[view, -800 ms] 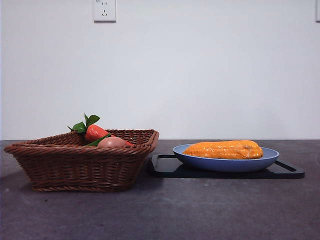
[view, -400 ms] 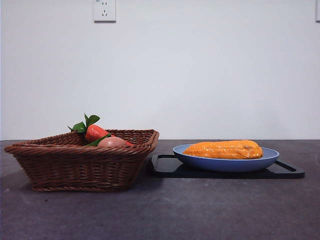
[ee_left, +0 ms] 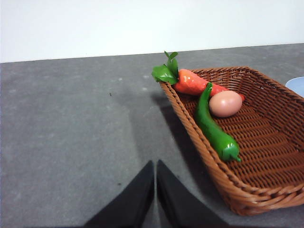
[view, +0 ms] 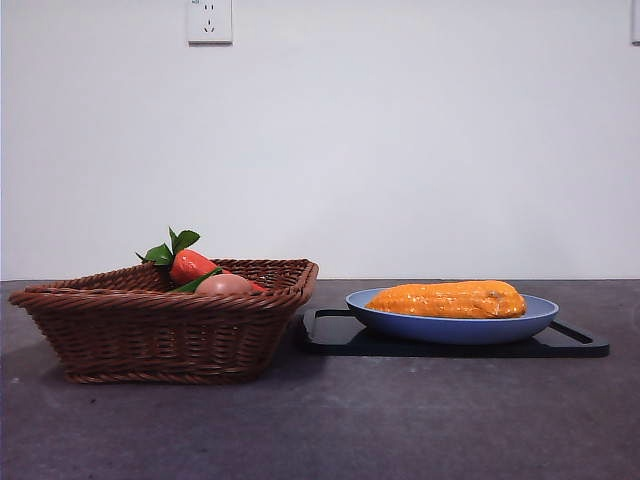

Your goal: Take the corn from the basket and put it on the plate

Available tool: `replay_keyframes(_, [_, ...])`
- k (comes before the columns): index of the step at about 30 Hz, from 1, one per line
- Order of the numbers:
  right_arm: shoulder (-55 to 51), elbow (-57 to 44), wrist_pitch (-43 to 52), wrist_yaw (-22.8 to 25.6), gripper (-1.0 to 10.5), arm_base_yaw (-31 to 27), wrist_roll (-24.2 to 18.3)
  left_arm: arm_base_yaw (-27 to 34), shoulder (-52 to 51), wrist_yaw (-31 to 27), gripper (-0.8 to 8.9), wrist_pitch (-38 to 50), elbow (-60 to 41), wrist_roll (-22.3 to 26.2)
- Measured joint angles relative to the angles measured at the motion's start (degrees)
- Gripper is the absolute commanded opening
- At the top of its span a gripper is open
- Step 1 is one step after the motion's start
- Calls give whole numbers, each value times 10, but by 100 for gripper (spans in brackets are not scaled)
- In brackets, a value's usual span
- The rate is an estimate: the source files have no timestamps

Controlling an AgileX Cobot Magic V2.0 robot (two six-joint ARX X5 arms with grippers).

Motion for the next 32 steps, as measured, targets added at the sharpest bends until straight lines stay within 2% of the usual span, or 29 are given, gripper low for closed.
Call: replay_keyframes(32, [0,0,0,0,1,0,0,0,1,-2,8,0,0,-11])
